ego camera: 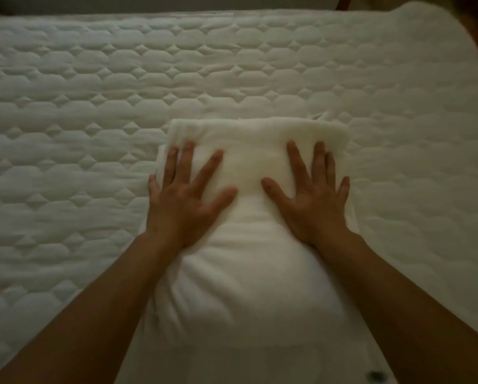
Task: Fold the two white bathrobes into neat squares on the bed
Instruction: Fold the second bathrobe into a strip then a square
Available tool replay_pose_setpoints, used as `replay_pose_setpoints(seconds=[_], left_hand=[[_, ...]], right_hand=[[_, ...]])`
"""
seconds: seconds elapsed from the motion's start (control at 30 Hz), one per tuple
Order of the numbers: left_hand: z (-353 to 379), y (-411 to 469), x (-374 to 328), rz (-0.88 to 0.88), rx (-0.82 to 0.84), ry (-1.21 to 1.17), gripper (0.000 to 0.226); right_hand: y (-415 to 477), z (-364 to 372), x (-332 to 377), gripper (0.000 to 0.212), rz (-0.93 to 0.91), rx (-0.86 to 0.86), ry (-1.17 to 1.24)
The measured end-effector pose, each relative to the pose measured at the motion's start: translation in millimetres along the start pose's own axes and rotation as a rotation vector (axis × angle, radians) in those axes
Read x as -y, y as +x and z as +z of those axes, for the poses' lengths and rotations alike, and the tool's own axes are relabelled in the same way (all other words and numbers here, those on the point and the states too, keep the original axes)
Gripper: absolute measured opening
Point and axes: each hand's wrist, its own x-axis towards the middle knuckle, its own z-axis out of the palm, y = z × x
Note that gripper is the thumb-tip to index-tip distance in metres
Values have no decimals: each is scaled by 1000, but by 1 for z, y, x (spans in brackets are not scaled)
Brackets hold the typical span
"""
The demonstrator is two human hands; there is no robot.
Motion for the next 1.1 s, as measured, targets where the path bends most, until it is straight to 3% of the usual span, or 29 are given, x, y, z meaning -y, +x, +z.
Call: replay_pose_setpoints(seconds=[0.5,0.77,0.87,0.97,1.03,1.1], left_hand=[[9,6,-4,-44,-29,67,78],[-14,4,-9,-73,-5,-72,72],[-39,20,-5,-346,-179,-242,79],[-53,61,10,-540,-94,-495,94],[-60,82,13,-544,23,-593,96],[-63,94,15,-542,74,-577,99]], right_hand=[[8,9,0,82,-8,-43,15],[2,-17,5,80,-10,-25,119],[5,-40,-20,80,265,-274,369],[23,-52,-55,88,525,-156,555],[35,-56,-60,85,517,-73,659],[44,-57,-60,63,487,-56,731]])
